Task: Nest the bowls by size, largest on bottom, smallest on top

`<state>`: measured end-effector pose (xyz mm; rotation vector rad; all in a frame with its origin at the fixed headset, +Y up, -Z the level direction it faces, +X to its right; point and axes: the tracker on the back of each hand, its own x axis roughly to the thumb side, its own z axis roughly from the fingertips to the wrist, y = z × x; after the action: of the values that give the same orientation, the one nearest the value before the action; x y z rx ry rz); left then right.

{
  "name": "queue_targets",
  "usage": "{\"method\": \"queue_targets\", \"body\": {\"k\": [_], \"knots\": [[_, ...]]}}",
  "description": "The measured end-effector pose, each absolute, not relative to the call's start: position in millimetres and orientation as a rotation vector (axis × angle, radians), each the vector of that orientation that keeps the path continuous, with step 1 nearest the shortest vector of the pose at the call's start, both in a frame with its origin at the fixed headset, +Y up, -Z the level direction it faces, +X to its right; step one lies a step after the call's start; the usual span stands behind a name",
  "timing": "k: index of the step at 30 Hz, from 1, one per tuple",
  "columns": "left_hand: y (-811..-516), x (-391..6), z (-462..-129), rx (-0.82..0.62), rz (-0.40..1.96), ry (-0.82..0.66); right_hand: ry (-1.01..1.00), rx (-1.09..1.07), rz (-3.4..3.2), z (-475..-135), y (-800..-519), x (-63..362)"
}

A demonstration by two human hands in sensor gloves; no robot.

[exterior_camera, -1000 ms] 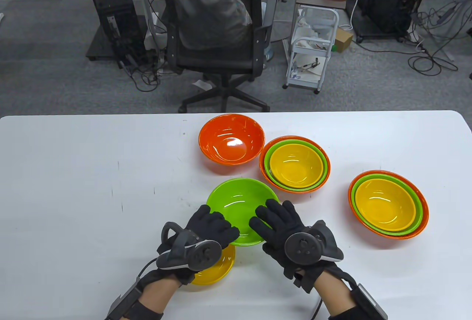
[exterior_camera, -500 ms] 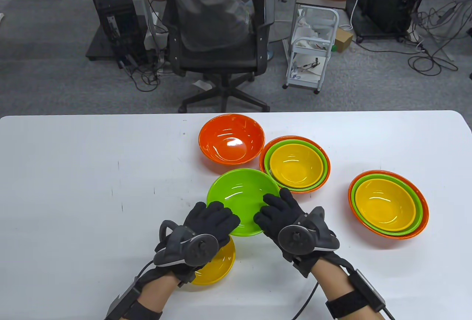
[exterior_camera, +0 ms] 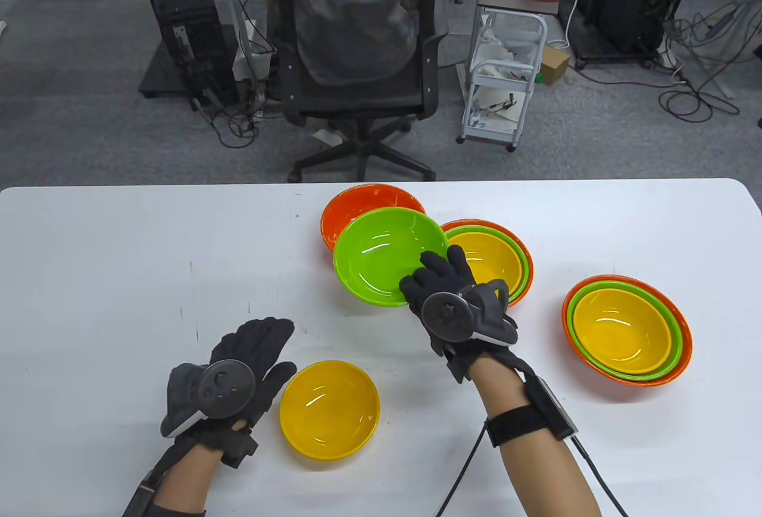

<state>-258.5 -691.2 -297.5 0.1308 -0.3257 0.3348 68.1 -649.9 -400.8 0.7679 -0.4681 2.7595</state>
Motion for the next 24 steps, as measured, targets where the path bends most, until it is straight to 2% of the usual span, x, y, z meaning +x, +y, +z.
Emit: {"method": "queue_targets", "body": {"k": [3, 11, 24], "knots": [[-701, -270, -300, 0.047, 0.393, -0.283, -0.431, 0.65, 2.785, -427, -654, 58], [-714, -281, -307, -0.021, 0.444, -0.262, -0.35, 0.395, 2.847, -476, -669, 38], [-718, -279, -308, -0.055, 0.476, -0.275, -0.252, 0.317, 2.94, -508, -698, 9]]}}
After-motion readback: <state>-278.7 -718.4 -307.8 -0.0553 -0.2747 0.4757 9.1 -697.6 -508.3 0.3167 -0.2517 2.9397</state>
